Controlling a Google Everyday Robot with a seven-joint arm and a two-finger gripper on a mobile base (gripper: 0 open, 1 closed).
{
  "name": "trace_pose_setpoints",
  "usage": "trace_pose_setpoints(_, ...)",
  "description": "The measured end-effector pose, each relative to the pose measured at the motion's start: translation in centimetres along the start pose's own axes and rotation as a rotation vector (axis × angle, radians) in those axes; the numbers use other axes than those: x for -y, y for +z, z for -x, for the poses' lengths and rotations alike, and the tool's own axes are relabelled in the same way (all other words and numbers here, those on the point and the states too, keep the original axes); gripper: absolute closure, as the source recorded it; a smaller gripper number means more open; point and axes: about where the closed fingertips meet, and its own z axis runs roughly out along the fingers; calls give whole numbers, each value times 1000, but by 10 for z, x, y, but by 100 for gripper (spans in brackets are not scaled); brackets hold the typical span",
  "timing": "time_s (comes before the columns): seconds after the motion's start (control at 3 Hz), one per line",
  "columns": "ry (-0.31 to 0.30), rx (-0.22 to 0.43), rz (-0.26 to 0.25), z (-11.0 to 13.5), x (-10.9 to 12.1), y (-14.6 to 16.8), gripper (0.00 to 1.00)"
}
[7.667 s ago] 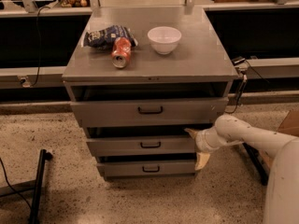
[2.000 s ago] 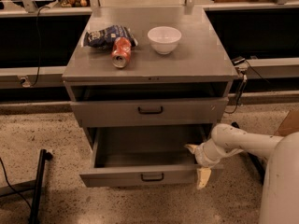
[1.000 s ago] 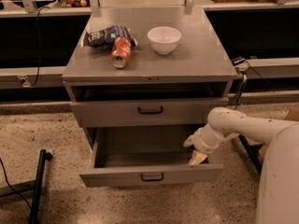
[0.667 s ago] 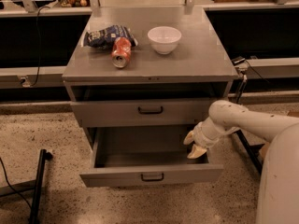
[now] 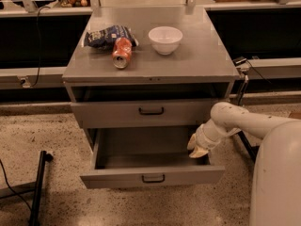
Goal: Open middle drawer
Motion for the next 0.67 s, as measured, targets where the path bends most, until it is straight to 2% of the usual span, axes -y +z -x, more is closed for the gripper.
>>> trace_pose_setpoints(0.33, 16, -13, -26, -17, -6, 20, 85)
trace_pose_setpoints(0.67, 15, -11, -29, -16, -5, 22, 100)
